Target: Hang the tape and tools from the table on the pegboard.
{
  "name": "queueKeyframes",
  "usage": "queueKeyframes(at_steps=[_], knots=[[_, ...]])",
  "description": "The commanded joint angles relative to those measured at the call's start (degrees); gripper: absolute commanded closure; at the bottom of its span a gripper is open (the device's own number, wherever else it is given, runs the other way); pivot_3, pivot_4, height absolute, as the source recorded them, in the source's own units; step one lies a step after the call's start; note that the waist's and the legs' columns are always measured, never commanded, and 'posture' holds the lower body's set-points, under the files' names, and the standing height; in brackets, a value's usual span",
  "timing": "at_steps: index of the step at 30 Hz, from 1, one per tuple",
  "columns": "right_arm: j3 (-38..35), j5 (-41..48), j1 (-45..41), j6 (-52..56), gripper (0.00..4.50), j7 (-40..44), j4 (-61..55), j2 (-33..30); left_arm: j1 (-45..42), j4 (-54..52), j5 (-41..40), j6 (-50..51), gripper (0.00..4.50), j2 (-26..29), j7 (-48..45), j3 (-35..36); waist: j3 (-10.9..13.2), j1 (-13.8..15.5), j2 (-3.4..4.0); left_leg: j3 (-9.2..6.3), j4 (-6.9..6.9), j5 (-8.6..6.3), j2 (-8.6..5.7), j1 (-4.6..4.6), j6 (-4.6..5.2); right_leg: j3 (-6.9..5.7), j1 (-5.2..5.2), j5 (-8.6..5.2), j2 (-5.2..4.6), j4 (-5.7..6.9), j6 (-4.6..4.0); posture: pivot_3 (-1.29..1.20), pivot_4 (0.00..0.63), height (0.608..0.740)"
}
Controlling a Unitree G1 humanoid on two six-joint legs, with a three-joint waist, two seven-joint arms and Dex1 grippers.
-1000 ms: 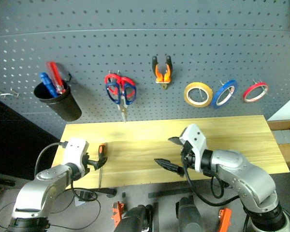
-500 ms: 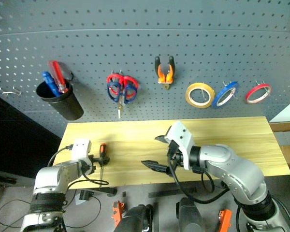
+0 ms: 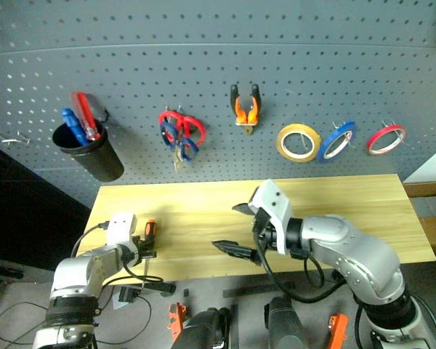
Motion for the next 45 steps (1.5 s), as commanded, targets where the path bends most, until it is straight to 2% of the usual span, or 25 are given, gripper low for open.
queueKeyframes(at_steps=[1, 6, 14, 23, 28, 35, 38, 42, 45], knots=[[-0.9, -0.7, -0.8, -2.9, 0.0, 1.4, -1.5, -1.1, 1.6, -4.6, 1.8, -5.2, 4.1, 1.4, -1.3, -0.7, 0.0, 0.0, 0.0, 0.0, 0.0, 0.0, 0.0, 0.0, 0.0, 0.0, 0.0, 0.0, 0.0, 0.0, 0.0, -0.29, 0.245, 0.74], [-0.6, -3.7, -1.0, -7.9, 0.0, 2.9, -0.7, -2.0, 4.9, -10.1, 3.6, -13.8, 4.1, 1.3, -2.2, -1.3, 0.0, -0.1, 0.0, 0.02, 0.0, 0.0, 0.0, -0.01, 0.0, 0.0, 0.0, 0.0, -0.01, -0.03, 0.0, -0.29, 0.231, 0.74], [-3.1, -4.4, -1.3, -15.2, 0.0, 8.2, -0.3, -4.2, 11.2, -24.5, 4.9, -27.9, 4.1, -0.3, -0.3, 3.2, -0.1, -0.3, -0.05, 0.05, -0.01, 0.0, 0.01, -0.02, 0.0, -0.01, 0.0, 0.0, -0.01, -0.03, 0.0, -0.26, 0.21, 0.74], [-3.3, -4.7, -5.3, -19.6, 0.0, 15.2, 5.8, -4.7, 13.5, -39.5, 8.5, -34.6, 4.1, 0.6, 1.5, 6.5, -0.6, 0.8, -0.2, 0.09, 0.04, 0.0, 0.02, -0.02, -0.01, -0.03, 0.0, 0.0, 0.0, 0.0, 0.0, -0.16, 0.162, 0.74], [-3.3, -5.6, -9.0, -22.4, 0.0, 18.8, 10.5, -4.7, 6.4, -43.8, 8.4, -32.0, 4.1, 0.8, 4.5, 8.2, -1.6, 2.1, -0.28, 0.09, 0.07, 0.01, 0.01, -0.02, -0.02, -0.05, 0.0, 0.0, 0.02, 0.0, 0.0, -0.12, 0.133, 0.74], [-3.4, -4.9, -12.8, -23.1, 0.0, 22.1, 14.3, -4.3, -8.0, -41.5, 7.0, -28.1, 4.1, 3.3, 6.2, 10.5, -2.7, 2.8, -0.57, 0.02, 0.42, -0.01, -0.02, -0.05, -0.05, -0.1, 0.06, 0.02, 0.05, 0.1, 0.02, -0.09, 0.111, 0.74], [-3.5, -5.0, -13.9, -23.3, 0.0, 22.8, 15.5, -4.2, -14.7, -37.7, 4.9, -25.6, 4.1, 2.3, 8.5, 12.7, -3.1, 3.1, -0.6, 0.0, 0.53, -0.01, -0.02, -0.06, -0.05, -0.11, 0.05, 0.08, 0.06, 0.17, 0.05, -0.09, 0.106, 0.74], [-3.3, -5.9, -14.3, -23.8, 0.0, 22.5, 15.9, -3.7, -23.5, -27.2, 4.1, -30.5, 4.1, 3.3, 7.9, 12.9, -3.7, 3.5, -0.73, -0.01, 0.58, 0.0, -0.02, -0.05, -0.06, -0.13, 0.04, 0.09, 0.06, 0.3, 0.05, -0.1, 0.1, 0.74], [-3.2, -6.2, -14.4, -23.7, 0.0, 22.1, 15.9, -3.4, -25.5, -19.9, 4.3, -34.5, 4.1, 2.0, 7.3, 11.8, -4.2, 3.5, -0.78, -0.01, 0.63, 0.0, -0.04, -0.04, -0.07, -0.11, 0.02, 0.09, 0.05, 0.37, 0.05, -0.11, 0.099, 0.74]])
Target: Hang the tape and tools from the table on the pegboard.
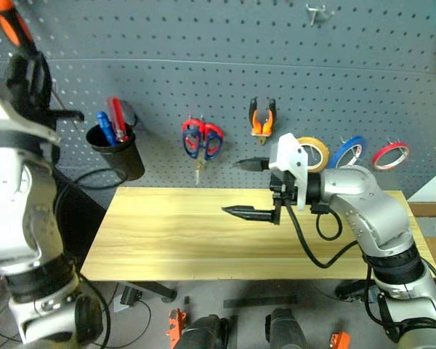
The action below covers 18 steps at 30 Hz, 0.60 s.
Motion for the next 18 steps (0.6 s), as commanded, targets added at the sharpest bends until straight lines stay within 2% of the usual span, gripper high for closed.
queueKeyframes(at_steps=[1, 11, 18], knots=[[-0.9, -0.3, -1.1, -0.8, 0.0, -0.3, -1.0, 0.3, -2.2, 7.9, 0.0, -6.7, 4.1, -1.0, -0.8, -1.0, -0.3, 0.0, 0.01, 0.0, 0.0, 0.0, -0.02, 0.01, 0.0, 0.01, 0.0, 0.0, -0.01, 0.01, 0.0, -0.12, 0.1, 0.74], [-2.7, 1.1, -0.8, 2.1, 0.0, -2.0, -4.3, -0.5, -2.2, 20.0, 0.7, -17.6, 4.1, -4.2, -2.9, -4.9, -0.5, -1.1, -0.06, -0.02, 0.06, 0.0, -0.04, -0.01, 0.0, 0.03, -0.01, 0.01, -0.04, 0.07, -0.01, -0.17, 0.111, 0.74], [-4.2, 2.5, -1.0, 4.6, 0.0, -4.4, -6.8, -1.1, 0.2, 21.6, 1.7, -18.4, 4.1, -4.5, -0.4, -4.6, -0.6, -2.4, -0.05, 0.0, 0.08, 0.0, -0.04, 0.0, 0.0, 0.07, -0.02, 0.01, -0.05, 0.15, -0.01, -0.21, 0.114, 0.74]])
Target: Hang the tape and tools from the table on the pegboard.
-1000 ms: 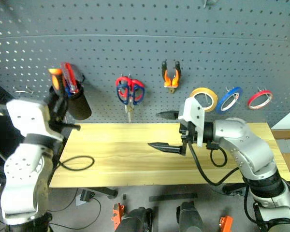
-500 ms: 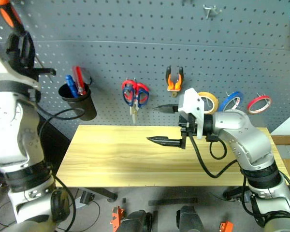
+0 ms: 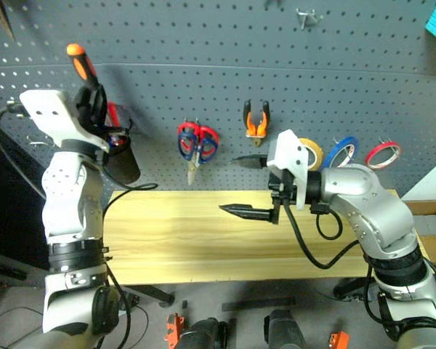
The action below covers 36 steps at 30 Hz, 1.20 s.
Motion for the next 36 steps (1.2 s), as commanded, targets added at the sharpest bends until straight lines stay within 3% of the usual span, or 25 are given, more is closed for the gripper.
queueKeyframes(at_steps=[1, 2, 3, 5, 12, 15, 20, 23, 28, 31, 36], knots=[[-3.0, 1.2, -0.8, 0.5, 0.0, -1.6, -2.6, -0.6, 2.2, -1.5, 1.1, -0.6, 4.1, 0.3, 2.9, 1.8, -0.1, -0.5, 0.0, 0.01, 0.0, 0.0, 0.0, 0.0, 0.0, 0.0, 0.0, 0.0, 0.0, 0.02, 0.0, -0.21, 0.114, 0.74], [-3.1, 1.1, -0.7, 0.6, 0.0, -1.9, -2.7, -0.6, 3.4, -2.0, 0.7, -0.5, 4.1, -0.1, 3.3, 2.3, -0.2, -1.0, 0.01, 0.0, -0.01, 0.0, 0.0, 0.01, 0.0, 0.0, 0.0, 0.0, 0.0, 0.02, 0.0, -0.21, 0.114, 0.74], [-3.2, 1.0, -0.5, 0.6, 0.0, -2.1, -2.7, -0.7, 4.4, -2.3, 0.7, -0.6, 3.36, -0.4, 3.6, 2.3, -0.3, -1.3, 0.03, 0.0, -0.01, 0.0, 0.0, 0.01, 0.0, 0.0, -0.01, 0.0, 0.0, 0.04, 0.0, -0.21, 0.108, 0.74], [-3.2, 0.8, -0.1, 0.4, 0.0, -2.3, -2.7, -0.8, 5.1, -2.7, 0.7, -1.0, 2.85, -0.7, 4.2, 1.9, -0.4, -1.7, -0.02, -0.01, -0.01, 0.0, 0.0, 0.01, 0.0, 0.02, -0.02, 0.0, 0.0, 0.08, 0.0, -0.22, 0.103, 0.74], [-3.7, -0.1, 0.6, -0.5, 0.0, -2.0, -2.4, -1.7, 4.5, -5.6, 2.1, -0.5, 0.37, -0.6, 8.1, 2.4, -1.2, -2.6, -0.1, -0.05, 0.06, 0.0, -0.04, 0.02, 0.0, 0.02, 0.0, 0.0, -0.02, 0.23, 0.0, -0.23, 0.091, 0.74], [-4.8, 0.3, 1.0, -0.3, 0.0, -2.3, -2.5, -2.2, 4.1, -9.1, 2.2, 0.9, 0.37, 0.1, 8.0, 1.5, -1.4, -2.9, -0.1, -0.04, 0.07, 0.0, -0.03, 0.03, 0.0, 0.04, 0.0, 0.0, -0.01, 0.29, 0.0, -0.22, 0.083, 0.74], [-10.0, 4.7, 3.0, 2.9, 0.0, -3.2, -4.0, -4.1, 4.7, -20.3, -5.1, 10.7, 0.37, 0.5, -0.5, -4.2, -2.0, -2.7, -0.02, -0.05, 0.08, 0.01, -0.08, 0.02, 0.0, 0.06, -0.01, 0.0, -0.04, 0.32, 0.0, -0.2, 0.071, 0.74], [-11.9, 5.7, 5.7, 4.1, 0.0, -4.0, -5.7, -5.7, 7.6, -27.1, -9.9, 17.1, 0.37, -0.4, -2.0, -5.3, -2.7, -2.7, 0.15, -0.06, 0.05, 0.0, -0.08, 0.03, 0.0, 0.07, 0.02, 0.0, -0.04, 0.24, 0.0, -0.19, 0.068, 0.74], [-13.8, 6.6, 12.4, 4.9, 0.0, -5.9, -8.1, -6.7, 13.7, -33.7, -10.4, 22.7, 0.37, -0.6, -2.0, -7.6, -3.4, -2.8, 0.49, -0.03, 0.04, 0.0, -0.05, 0.12, 0.01, 0.17, 0.03, -0.01, 0.01, 0.36, 0.0, -0.17, 0.051, 0.74], [-11.7, 1.8, 18.5, 1.0, 0.0, -10.9, -8.6, -3.4, 21.9, -35.8, -8.7, 22.4, 0.37, 0.1, -3.8, -9.3, -4.4, -2.7, 0.65, -0.03, 0.03, 0.02, -0.03, 0.18, -0.01, 0.19, 0.07, -0.01, 0.05, 0.41, 0.0, -0.17, 0.036, 0.74], [-6.0, -9.6, 28.1, -11.7, 0.0, -20.4, -3.4, 8.6, 33.1, -32.2, -6.2, 18.0, 0.37, -1.5, -5.0, -10.2, -5.5, -2.2, 0.8, -0.06, -0.07, -0.02, -0.02, 0.85, 0.04, 0.24, 0.71, -0.03, 0.1, 0.32, 0.0, -0.17, 0.017, 0.74]])
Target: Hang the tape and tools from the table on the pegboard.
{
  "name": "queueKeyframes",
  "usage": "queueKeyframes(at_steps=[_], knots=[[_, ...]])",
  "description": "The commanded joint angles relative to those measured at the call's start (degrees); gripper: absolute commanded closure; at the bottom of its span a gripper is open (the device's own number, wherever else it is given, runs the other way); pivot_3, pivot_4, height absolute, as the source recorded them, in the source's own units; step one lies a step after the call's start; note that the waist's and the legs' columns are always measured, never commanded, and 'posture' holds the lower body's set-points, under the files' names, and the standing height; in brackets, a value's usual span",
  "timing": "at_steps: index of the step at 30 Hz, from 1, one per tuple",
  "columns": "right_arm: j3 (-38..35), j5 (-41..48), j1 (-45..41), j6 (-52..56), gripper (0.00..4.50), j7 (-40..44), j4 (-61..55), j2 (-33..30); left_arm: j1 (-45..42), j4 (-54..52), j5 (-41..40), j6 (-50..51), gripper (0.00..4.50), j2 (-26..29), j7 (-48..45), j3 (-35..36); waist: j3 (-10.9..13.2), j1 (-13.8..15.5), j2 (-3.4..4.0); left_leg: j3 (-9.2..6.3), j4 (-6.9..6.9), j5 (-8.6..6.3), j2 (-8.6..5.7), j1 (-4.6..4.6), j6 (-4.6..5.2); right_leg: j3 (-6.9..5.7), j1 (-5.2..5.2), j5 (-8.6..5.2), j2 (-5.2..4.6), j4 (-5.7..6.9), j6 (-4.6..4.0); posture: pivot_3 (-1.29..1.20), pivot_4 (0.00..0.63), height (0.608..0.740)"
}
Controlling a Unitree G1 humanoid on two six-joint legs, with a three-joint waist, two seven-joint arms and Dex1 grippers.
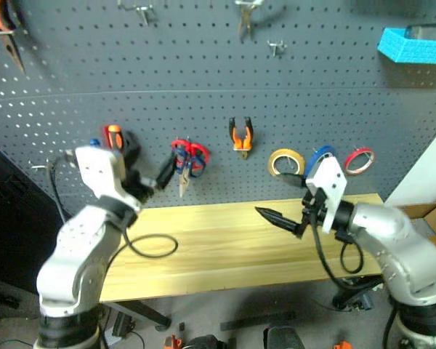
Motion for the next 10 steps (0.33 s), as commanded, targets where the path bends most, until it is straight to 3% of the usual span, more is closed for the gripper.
queueKeyframes(at_steps=[1, 5, 10], knots=[[2.6, -7.3, 3.2, -8.3, 0.0, -5.5, 4.4, 4.6, 4.7, 2.6, 3.7, -6.5, 0.37, -0.7, -1.0, -0.8, -0.1, 0.5, 0.13, -0.01, -0.01, -0.05, -0.02, 0.28, 0.07, -0.01, 0.28, -0.01, 0.0, -0.04, 0.0, -0.17, 0.012, 0.74], [2.6, -14.1, 5.8, -16.7, 0.0, -9.7, 13.3, 8.4, 8.9, 8.1, 4.5, -10.2, 0.37, -4.2, -0.3, -0.3, -0.5, 1.8, 0.47, -0.18, -0.14, -0.15, 0.0, 1.4, 0.24, -0.12, 1.45, 0.05, 0.11, -0.86, 0.09, -0.16, 0.0, 0.74], [1.3, -19.0, 6.2, -25.2, 0.0, -12.6, 23.0, 9.6, 9.7, 16.0, 9.1, -18.7, 0.37, -5.8, 0.8, -0.6, -1.0, 3.1, 0.56, -0.23, -0.12, -0.14, 0.0, 1.39, 0.23, -0.15, 1.44, 0.08, 0.12, -0.85, 0.11, -0.16, 0.0, 0.74]])
